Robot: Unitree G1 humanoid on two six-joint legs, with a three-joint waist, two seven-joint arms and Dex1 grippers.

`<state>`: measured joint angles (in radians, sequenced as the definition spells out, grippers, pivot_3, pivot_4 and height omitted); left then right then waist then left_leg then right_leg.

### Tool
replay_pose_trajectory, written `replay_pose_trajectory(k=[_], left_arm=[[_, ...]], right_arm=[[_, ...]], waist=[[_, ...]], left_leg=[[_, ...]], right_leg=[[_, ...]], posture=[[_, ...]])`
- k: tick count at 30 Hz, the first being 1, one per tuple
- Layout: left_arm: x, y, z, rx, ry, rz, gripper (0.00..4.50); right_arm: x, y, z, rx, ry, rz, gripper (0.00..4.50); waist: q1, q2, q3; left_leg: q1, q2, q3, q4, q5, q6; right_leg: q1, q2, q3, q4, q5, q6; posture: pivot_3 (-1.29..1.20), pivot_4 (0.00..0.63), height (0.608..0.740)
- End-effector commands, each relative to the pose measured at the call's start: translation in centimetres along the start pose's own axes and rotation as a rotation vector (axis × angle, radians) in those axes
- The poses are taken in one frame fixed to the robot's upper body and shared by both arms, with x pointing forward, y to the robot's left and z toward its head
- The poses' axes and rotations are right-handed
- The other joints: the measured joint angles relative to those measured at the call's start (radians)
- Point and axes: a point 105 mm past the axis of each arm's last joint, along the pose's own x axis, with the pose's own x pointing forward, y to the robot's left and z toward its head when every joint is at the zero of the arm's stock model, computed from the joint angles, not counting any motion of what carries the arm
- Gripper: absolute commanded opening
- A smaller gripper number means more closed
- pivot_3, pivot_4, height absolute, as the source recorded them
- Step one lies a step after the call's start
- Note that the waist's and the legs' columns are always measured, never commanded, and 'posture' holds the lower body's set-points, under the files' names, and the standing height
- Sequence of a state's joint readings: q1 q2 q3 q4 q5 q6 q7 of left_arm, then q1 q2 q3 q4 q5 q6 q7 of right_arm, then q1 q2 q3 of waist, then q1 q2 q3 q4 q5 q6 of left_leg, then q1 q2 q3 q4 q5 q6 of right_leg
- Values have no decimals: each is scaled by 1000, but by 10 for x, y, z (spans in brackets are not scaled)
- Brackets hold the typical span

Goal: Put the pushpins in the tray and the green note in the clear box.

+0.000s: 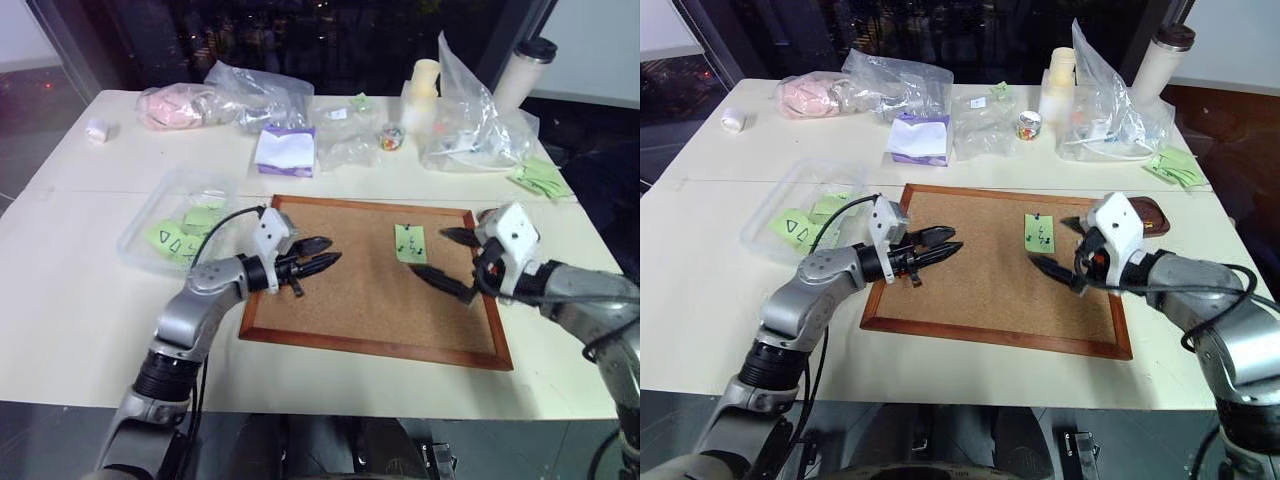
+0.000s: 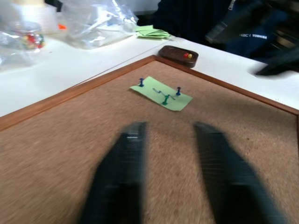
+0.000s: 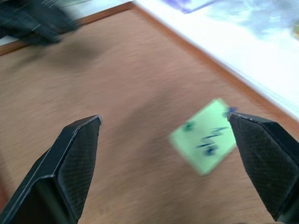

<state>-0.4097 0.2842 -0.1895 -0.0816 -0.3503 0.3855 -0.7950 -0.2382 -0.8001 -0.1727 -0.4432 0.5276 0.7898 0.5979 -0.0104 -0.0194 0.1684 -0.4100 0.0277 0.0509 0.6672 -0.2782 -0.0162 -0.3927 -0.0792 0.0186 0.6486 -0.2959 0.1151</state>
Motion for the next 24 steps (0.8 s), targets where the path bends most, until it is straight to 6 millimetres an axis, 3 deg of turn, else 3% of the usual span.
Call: replay_pose_trajectory(k=[1, 7, 11, 13, 15, 24], left_arm=[[21, -9, 5, 34, -28, -20, 16], [45, -7, -8, 12, -32, 10, 16], [51, -6, -22, 11, -2, 16, 16], [51, -3, -24, 3, -1, 25, 0], [51, -1, -27, 3, 5, 33, 0], [49, 1, -47, -18, 78, 42, 0]], right_arm=[[11, -11, 4, 11, 3, -56, 4500], [45, -30, -3, 56, 54, -157, 4500], [65, -38, -12, 83, 70, -184, 4500], [71, -40, -15, 103, 69, -189, 3974], [76, -41, -17, 111, 69, -186, 3160], [89, -44, -25, 128, 68, -187, 3160]], waist=[[1, 0, 0], [-1, 0, 0], [-1, 1, 0], [-1, 1, 0], [0, 1, 0], [-1, 1, -1]], left_leg=[[0, 0, 0, 0, 0, 0], [0, 0, 1, 0, 0, 0], [0, -1, 1, 0, 0, 0], [-1, -1, 1, -1, 0, 0], [-1, 0, 1, -1, 0, 0], [0, -1, 1, 0, 0, 0]], right_leg=[[0, 0, 0, 0, 0, 0], [0, 0, 0, 0, 0, 0], [-1, 0, 0, 0, 0, 0], [-1, 0, 0, 0, 0, 0], [-2, 0, 0, 0, 0, 0], [-1, -1, 0, 0, 0, 0]], posture=[[0, 150, 740], [0, 150, 740], [0, 150, 740], [0, 150, 740], [0, 150, 740], [0, 150, 740]])
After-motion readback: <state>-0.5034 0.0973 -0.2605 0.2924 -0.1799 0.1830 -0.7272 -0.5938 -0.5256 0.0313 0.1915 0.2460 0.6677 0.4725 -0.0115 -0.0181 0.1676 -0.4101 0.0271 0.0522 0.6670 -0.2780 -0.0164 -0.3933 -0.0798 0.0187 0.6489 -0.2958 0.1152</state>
